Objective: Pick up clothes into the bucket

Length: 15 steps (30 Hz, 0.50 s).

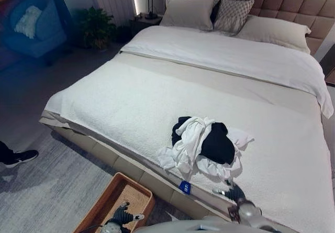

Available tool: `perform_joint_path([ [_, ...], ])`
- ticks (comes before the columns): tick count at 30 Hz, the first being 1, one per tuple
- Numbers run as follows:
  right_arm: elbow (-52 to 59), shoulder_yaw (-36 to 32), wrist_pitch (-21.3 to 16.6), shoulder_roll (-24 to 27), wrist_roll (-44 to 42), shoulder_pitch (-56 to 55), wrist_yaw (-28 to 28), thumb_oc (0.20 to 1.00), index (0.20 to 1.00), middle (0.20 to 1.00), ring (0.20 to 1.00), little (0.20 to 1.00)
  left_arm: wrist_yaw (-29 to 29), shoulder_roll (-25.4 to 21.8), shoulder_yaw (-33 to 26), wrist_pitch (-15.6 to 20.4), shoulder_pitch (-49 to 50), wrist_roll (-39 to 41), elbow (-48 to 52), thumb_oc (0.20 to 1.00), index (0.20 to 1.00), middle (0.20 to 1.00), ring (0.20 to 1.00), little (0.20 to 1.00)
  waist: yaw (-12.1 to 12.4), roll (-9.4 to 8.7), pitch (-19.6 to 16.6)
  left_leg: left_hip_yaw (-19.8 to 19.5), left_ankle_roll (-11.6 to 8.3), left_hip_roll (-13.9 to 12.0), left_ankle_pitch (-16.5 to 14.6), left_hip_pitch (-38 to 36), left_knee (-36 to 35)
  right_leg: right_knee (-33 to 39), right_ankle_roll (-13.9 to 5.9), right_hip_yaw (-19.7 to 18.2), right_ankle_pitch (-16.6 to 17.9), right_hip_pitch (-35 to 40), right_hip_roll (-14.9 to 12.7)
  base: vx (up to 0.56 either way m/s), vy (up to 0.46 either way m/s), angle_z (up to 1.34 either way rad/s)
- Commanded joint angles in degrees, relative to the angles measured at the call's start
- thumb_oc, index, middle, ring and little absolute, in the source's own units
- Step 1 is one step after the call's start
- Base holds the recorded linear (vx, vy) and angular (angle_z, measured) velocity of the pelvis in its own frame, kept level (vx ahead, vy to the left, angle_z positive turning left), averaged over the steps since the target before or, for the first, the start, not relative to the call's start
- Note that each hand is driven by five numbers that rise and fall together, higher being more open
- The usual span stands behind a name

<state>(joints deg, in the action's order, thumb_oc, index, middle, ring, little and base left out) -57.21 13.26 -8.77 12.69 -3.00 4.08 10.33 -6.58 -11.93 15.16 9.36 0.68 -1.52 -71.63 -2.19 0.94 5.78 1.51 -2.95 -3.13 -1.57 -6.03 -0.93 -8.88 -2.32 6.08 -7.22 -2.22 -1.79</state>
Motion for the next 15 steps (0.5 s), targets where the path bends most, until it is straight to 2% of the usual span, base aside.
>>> perform_joint_path([
  [1,5.2,1.8,-3.2,2.0,2.5,6.9,4.4,1.000,1.000,1.000,1.000,1.000,-2.1,1.9,2.1,1.9,-3.1,-0.1,-1.2,1.000,1.000,1.000,1.000,1.000,-0.1,-3.73,2.7,-1.6,-0.26,2.3,-1.0,4.2,2.1,8.5,-5.68,3.8,5.3,5.4,-5.5,-0.10,-0.003,0.00],
  [7,9.1,1.3,-3.9,5.0,1.9,17.6,8.9,1.000,1.000,1.000,1.000,1.000,-3.9,1.1,4.1,2.8,-5.5,2.2,0.8,1.000,1.000,1.000,1.000,1.000,1.2,-3.46,7.0,-2.4,-0.39,2.7,0.3,10.2,4.0,6.7,-5.69,4.2,6.3,-0.2,-5.9,-0.11,0.009,0.00],
  [14,5.2,2.2,-2.8,8.1,0.3,28.2,10.9,1.000,1.000,1.000,1.000,1.000,-5.3,1.0,5.8,3.2,-6.1,5.6,3.4,1.000,1.000,1.000,1.000,1.000,2.9,-3.12,10.2,-3.5,-0.39,3.3,0.4,13.9,6.4,4.1,-5.46,4.8,6.0,-3.3,-6.4,-0.03,0.011,0.06],
  [15,4.5,2.8,-2.4,10.2,1.2,32.1,11.8,1.000,1.000,1.000,1.000,1.000,-5.6,0.8,6.5,3.6,-6.5,6.5,4.8,1.000,1.000,1.000,1.000,1.000,3.3,-2.75,11.6,-4.3,-0.38,3.6,0.3,15.4,7.5,2.6,-5.30,5.0,5.6,-4.7,-6.7,-0.04,0.010,0.05],
])
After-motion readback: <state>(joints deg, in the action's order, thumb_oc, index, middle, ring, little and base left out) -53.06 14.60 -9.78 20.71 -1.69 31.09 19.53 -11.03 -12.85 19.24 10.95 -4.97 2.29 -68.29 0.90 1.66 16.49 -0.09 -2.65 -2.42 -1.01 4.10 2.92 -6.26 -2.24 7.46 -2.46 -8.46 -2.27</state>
